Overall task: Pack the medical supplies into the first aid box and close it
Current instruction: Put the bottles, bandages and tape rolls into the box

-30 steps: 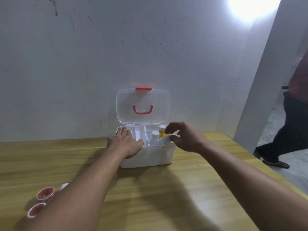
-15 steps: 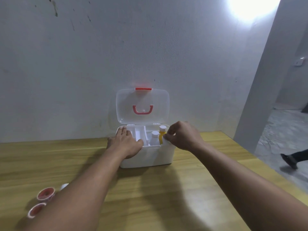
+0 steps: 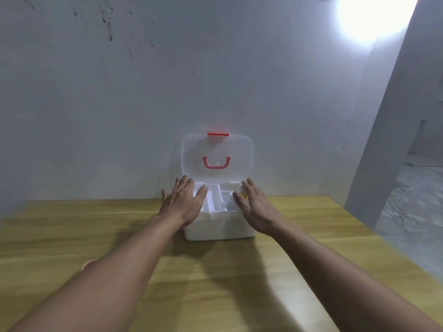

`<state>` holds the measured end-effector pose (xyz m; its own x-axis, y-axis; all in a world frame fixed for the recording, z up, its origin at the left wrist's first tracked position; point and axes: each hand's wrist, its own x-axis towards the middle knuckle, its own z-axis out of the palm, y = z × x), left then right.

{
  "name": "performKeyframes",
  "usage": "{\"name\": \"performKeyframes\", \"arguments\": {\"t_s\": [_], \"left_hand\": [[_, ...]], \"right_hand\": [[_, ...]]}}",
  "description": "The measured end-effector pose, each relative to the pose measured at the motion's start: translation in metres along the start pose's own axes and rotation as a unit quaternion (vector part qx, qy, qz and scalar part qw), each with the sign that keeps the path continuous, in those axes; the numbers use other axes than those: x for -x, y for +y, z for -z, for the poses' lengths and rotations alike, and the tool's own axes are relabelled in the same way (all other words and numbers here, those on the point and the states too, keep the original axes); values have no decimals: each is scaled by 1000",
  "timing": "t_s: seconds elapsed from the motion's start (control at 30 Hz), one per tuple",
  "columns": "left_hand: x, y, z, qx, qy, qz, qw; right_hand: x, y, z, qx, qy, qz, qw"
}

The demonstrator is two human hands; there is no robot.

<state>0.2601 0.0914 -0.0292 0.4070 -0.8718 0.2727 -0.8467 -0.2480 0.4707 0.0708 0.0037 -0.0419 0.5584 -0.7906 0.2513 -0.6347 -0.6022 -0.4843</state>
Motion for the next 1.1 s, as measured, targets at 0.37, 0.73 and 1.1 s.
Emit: {"name": "performKeyframes", "arguments": {"t_s": [0.37,0.73,1.1], "left_hand": [[71,-89,73,4,15,89,996],[136,-82,50,-190,72,101,974],[122,-66,28,-125,-23,186,974]], "right_hand": [[-8,13,-15,99,22,17,995],[-7,8,-14,92,31,18,995],[-6,8,-13,79,18,19,997]]}}
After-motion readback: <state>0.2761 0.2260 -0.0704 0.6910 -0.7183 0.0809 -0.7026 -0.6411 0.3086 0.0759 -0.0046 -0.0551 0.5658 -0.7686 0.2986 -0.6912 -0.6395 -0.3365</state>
